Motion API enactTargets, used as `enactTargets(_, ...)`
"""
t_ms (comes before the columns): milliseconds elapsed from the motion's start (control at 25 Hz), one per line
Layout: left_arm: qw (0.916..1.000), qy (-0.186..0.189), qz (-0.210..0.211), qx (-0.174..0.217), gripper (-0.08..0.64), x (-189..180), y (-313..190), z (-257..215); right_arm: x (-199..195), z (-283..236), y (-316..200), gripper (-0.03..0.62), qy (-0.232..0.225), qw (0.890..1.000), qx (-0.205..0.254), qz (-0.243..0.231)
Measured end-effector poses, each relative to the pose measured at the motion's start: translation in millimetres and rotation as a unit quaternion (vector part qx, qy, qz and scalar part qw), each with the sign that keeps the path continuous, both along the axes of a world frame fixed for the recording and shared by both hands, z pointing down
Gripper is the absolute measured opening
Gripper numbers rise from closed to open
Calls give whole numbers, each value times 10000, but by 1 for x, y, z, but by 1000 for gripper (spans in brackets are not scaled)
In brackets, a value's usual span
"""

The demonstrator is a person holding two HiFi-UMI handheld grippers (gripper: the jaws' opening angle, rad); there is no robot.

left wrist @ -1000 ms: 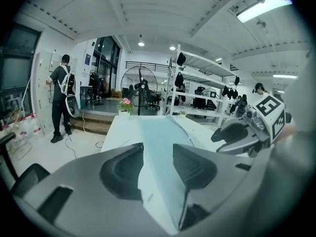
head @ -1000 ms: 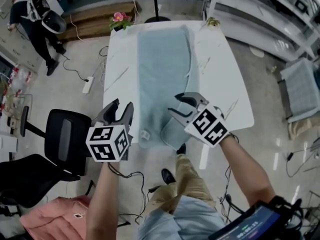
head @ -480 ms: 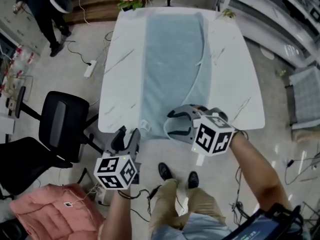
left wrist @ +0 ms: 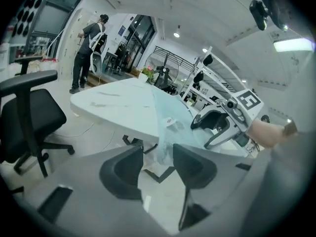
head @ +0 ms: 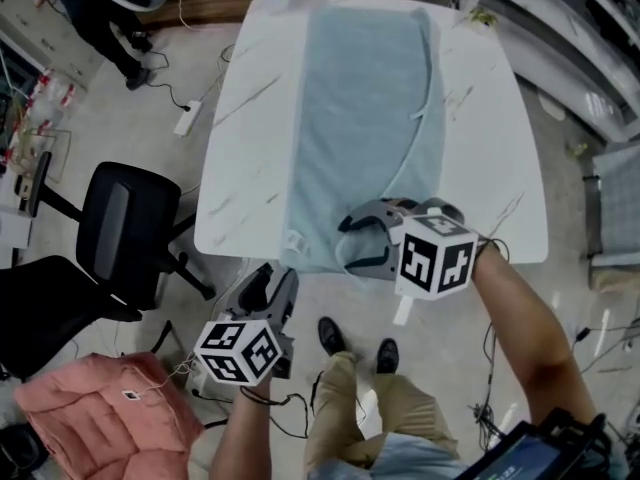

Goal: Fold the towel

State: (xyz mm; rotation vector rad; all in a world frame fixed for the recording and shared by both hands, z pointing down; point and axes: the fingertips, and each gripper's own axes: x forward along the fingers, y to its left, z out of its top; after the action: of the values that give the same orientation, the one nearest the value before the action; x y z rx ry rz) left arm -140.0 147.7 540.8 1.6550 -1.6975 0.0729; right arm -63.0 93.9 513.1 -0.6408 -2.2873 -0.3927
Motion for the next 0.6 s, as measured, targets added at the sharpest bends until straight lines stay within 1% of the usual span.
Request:
enactTargets(80,9999,106,52,-22,193,1,-6,6,0,0,3,211,-10,9999,58,-142)
enactTargets(160,9997,237,106,-31,193,3,-11,11,1,-4,3,118,-164,9996,182,-138)
enactTargets(240,9989,464,106,8,190,4,-13,12,4,-10,1,44,-382,9989,266,-19)
enactTargets(360,9967,790,119,115,161,6,-15,13,14,-24,-8,35,-717,9963,418,205)
enactTargets(440,9958,896,123,152,111,8,-16,13,26,-38,-17,35,-1001,9921,561,499)
enactTargets(520,9959,887,131,142,81,10,-16,13,48,-52,-27,26,-1289,9843,674,1000)
enactTargets(600,9961,862,119,112,78,10,-14,13,79,-61,-34,18,-1510,9730,750,1578)
